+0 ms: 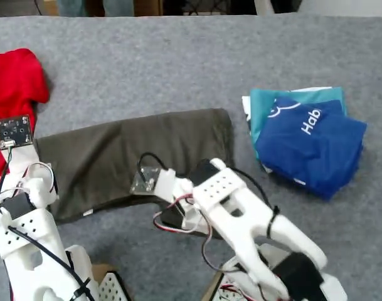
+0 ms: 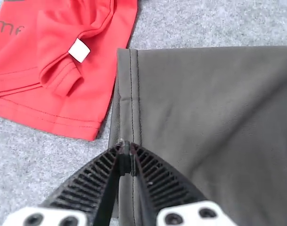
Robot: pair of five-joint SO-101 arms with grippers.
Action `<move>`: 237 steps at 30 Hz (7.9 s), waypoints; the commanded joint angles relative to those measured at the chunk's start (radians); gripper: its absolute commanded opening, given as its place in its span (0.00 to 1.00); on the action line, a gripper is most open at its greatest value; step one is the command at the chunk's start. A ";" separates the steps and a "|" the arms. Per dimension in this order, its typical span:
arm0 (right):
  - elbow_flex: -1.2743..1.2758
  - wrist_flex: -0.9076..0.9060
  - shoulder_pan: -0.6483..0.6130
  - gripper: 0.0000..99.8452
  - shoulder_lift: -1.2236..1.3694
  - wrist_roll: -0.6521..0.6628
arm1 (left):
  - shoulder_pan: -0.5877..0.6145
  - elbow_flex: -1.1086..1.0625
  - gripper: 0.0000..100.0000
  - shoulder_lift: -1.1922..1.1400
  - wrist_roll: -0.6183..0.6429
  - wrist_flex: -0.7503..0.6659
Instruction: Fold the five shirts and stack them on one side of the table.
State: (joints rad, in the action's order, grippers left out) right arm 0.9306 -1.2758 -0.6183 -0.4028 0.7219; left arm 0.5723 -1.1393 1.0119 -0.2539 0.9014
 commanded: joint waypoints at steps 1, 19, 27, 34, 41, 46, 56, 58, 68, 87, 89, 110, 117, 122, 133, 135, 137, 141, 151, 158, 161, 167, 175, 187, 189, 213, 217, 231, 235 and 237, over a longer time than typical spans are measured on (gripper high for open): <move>-0.038 -0.084 0.011 0.01 -0.111 0.054 | 0.005 0.012 0.03 0.005 0.006 -0.018; -0.292 0.198 0.183 0.01 0.317 -0.057 | 0.001 0.005 0.03 0.005 0.006 -0.018; -0.087 0.190 0.048 0.01 0.199 -0.058 | 0.001 0.004 0.03 0.005 0.006 -0.018; 0.088 0.190 -0.031 0.01 -0.042 -0.080 | 0.001 0.004 0.03 0.005 0.006 -0.018; -0.079 0.196 0.110 0.01 -0.059 -0.061 | 0.001 0.002 0.03 0.005 0.006 -0.018; -0.275 0.212 0.114 0.01 0.122 -0.064 | -0.001 0.002 0.03 0.005 0.008 -0.018; -0.515 0.212 0.118 0.01 0.392 -0.137 | 0.001 0.002 0.03 0.005 0.008 -0.017; -0.513 0.212 0.101 0.01 0.400 -0.144 | 0.001 0.002 0.03 0.005 0.008 -0.017; -0.272 0.213 0.069 0.01 0.348 -0.140 | 0.001 0.004 0.03 0.005 0.006 -0.018; -0.282 0.110 0.133 0.01 0.038 -0.077 | 0.001 0.004 0.03 0.005 0.006 -0.018; -0.308 0.117 0.135 0.01 0.042 -0.077 | 0.001 0.004 0.03 0.005 0.006 -0.018; -0.004 0.313 -0.229 0.01 0.180 -0.120 | 0.001 0.004 0.03 0.005 0.006 -0.018; 0.012 0.316 -0.166 0.01 0.171 -0.114 | 0.001 0.012 0.03 0.005 0.006 -0.018; -0.104 0.180 0.003 0.01 0.116 -0.068 | 0.004 0.099 0.03 0.005 0.008 0.021; -0.455 -0.023 0.207 0.01 -0.019 0.018 | -0.070 0.354 0.03 -0.290 0.015 0.115; -0.484 -0.023 0.213 0.01 0.002 0.017 | -0.067 0.438 0.03 -0.425 0.038 0.146; -0.510 -0.018 0.215 0.01 0.031 0.015 | -0.067 0.527 0.03 -0.549 0.058 0.169; -0.567 0.057 0.241 0.01 0.133 0.014 | -0.070 0.674 0.03 -0.767 0.064 0.204; -0.892 0.126 0.407 0.01 0.647 -0.046 | 0.036 0.888 0.03 -1.154 0.054 0.115; -1.132 0.049 0.443 0.01 0.860 -0.071 | 0.061 1.116 0.03 -1.389 -0.026 0.153; -1.191 0.043 0.465 0.01 0.941 -0.071 | 0.084 1.219 0.03 -1.505 -0.029 0.155; -1.303 0.018 0.557 0.01 1.070 -0.071 | 0.150 1.385 0.03 -1.619 -0.031 0.161; -1.460 -0.132 0.525 0.01 1.050 -0.063 | 0.133 1.431 0.03 -1.605 -0.074 0.210; -1.732 -0.385 0.466 0.01 1.046 -0.064 | 0.111 1.432 0.03 -1.231 -0.074 0.436; -1.750 -0.411 0.466 0.01 1.046 -0.068 | 0.114 1.420 0.03 -1.191 -0.074 0.431; -1.745 -0.439 0.468 0.01 1.052 -0.064 | 0.371 2.384 0.05 -2.085 -0.069 0.474; -1.745 -0.436 0.468 0.01 1.052 -0.064 | 0.341 2.710 0.05 -2.165 -0.032 0.643; -1.745 -0.437 0.468 0.01 1.052 -0.063 | 0.139 2.721 0.05 -1.904 0.052 0.865; -1.745 -0.434 0.468 0.01 1.053 -0.063 | 0.128 2.420 0.05 -1.672 0.052 0.865; -1.745 -0.434 0.468 0.01 1.053 -0.063 | 0.113 2.167 0.05 -1.521 0.034 0.865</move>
State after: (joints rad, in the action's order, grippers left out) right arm -0.7741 -1.7100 -0.1366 0.6836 0.6590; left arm 0.7058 1.3403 -0.7526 -0.2094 1.7607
